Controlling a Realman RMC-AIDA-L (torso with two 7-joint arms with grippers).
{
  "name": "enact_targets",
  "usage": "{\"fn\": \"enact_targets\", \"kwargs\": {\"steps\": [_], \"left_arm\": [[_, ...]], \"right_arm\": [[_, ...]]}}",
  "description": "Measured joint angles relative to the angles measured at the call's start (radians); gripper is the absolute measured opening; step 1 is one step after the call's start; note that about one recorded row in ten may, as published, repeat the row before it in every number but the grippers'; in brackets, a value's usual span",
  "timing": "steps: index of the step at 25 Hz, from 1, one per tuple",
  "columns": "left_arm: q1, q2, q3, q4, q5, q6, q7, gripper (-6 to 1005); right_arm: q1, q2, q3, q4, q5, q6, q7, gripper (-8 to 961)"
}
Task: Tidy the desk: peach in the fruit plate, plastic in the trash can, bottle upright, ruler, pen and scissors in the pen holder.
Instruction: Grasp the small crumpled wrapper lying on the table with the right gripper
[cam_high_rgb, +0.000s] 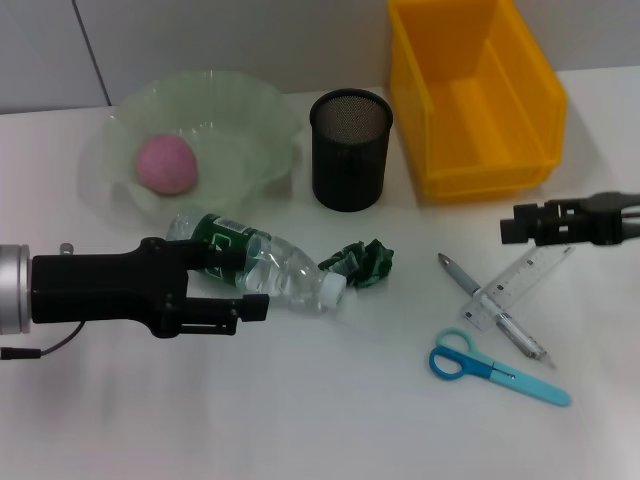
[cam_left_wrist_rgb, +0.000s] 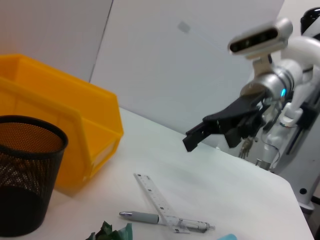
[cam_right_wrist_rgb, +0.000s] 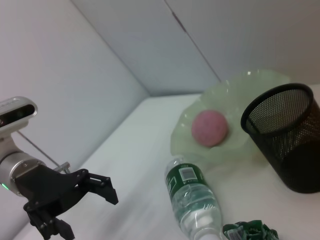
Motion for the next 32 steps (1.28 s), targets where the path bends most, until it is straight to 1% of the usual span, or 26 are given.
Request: {"fn": "enact_targets", "kwargs": {"steps": [1, 2, 3, 4, 5, 6, 7, 8, 9, 10, 13, 14, 15, 16, 17, 19, 20, 23, 24, 25, 28, 29, 30, 32], "left_arm": [[0.002, -0.001, 0.000, -0.002, 0.000, -0.002, 0.004, 814], [0.004, -0.006, 0.000, -0.005, -0.001, -0.009, 0.010, 814], [0.004, -0.006, 0.000, -0.005, -0.001, -0.009, 0.010, 814], [0.004, -0.008, 0.000, -0.005, 0.000, -0.012, 0.011, 814], [0.005, -0.010, 0.001, -0.004, 0.002, -0.016, 0.011, 814], [0.005, -0.013, 0.003, -0.004, 0.003, -0.020, 0.011, 814], [0.004, -0.016, 0.007, -0.003, 0.004, -0.027, 0.013, 814], [0.004, -0.016, 0.007, -0.003, 0.004, -0.027, 0.013, 814], [0.003, -0.017, 0.007, -0.003, 0.004, -0.029, 0.016, 814], [0.003, -0.017, 0.007, -0.003, 0.004, -0.029, 0.016, 814], [0.003, -0.022, 0.006, -0.004, 0.005, -0.032, 0.022, 814], [0.004, -0.022, 0.008, -0.004, 0.005, -0.033, 0.023, 814], [0.004, -0.022, 0.008, -0.004, 0.005, -0.033, 0.023, 813], [0.004, -0.022, 0.009, -0.005, 0.006, -0.034, 0.023, 813], [0.005, -0.022, 0.009, -0.005, 0.006, -0.035, 0.024, 813], [0.012, -0.024, 0.009, -0.006, 0.007, -0.041, 0.035, 813], [0.012, -0.024, 0.009, -0.006, 0.007, -0.041, 0.035, 813], [0.016, -0.026, 0.009, -0.007, 0.007, -0.048, 0.039, 813], [0.016, -0.026, 0.009, -0.007, 0.007, -0.048, 0.039, 813], [0.016, -0.026, 0.009, -0.007, 0.007, -0.048, 0.039, 813], [0.022, -0.028, 0.008, -0.008, 0.008, -0.056, 0.043, 813], [0.026, -0.028, 0.005, -0.008, 0.008, -0.057, 0.047, 813], [0.026, -0.028, 0.005, -0.008, 0.008, -0.057, 0.047, 813], [0.029, -0.028, 0.002, -0.008, 0.008, -0.058, 0.049, 813]], "right_arm": [[0.021, -0.004, -0.001, -0.018, -0.019, -0.010, 0.035, 832], [0.068, -0.014, -0.001, -0.042, -0.070, -0.020, 0.112, 832], [0.068, -0.014, -0.001, -0.042, -0.070, -0.020, 0.112, 832], [0.121, -0.028, -0.001, -0.047, -0.126, -0.022, 0.189, 832], [0.121, -0.028, -0.001, -0.047, -0.126, -0.022, 0.189, 831], [0.182, -0.042, -0.002, -0.045, -0.186, -0.022, 0.250, 831], [0.213, -0.047, -0.010, -0.045, -0.216, -0.022, 0.272, 831], [0.213, -0.047, -0.010, -0.045, -0.216, -0.022, 0.272, 831], [0.256, -0.052, -0.035, -0.045, -0.251, -0.020, 0.304, 831], [0.256, -0.052, -0.035, -0.045, -0.251, -0.020, 0.304, 831], [0.318, -0.055, -0.118, -0.048, -0.282, -0.010, 0.354, 832], [0.352, -0.055, -0.172, -0.048, -0.296, 0.005, 0.378, 832], [0.352, -0.055, -0.172, -0.048, -0.296, 0.005, 0.378, 832], [0.384, -0.050, -0.229, -0.045, -0.315, 0.029, 0.396, 832], [0.384, -0.050, -0.229, -0.045, -0.315, 0.029, 0.396, 832], [0.419, -0.036, -0.311, -0.040, -0.333, 0.078, 0.414, 832], [0.419, -0.036, -0.311, -0.040, -0.333, 0.078, 0.414, 832], [0.444, -0.019, -0.375, -0.036, -0.337, 0.119, 0.420, 832], [0.453, -0.006, -0.408, -0.034, -0.337, 0.141, 0.421, 832], [0.453, -0.006, -0.408, -0.034, -0.337, 0.141, 0.421, 832], [0.457, 0.018, -0.464, -0.034, -0.339, 0.190, 0.411, 831], [0.456, 0.031, -0.487, -0.032, -0.341, 0.213, 0.398, 831], [0.456, 0.031, -0.487, -0.032, -0.341, 0.213, 0.398, 831], [0.452, 0.051, -0.500, -0.032, -0.346, 0.241, 0.374, 831]]}}
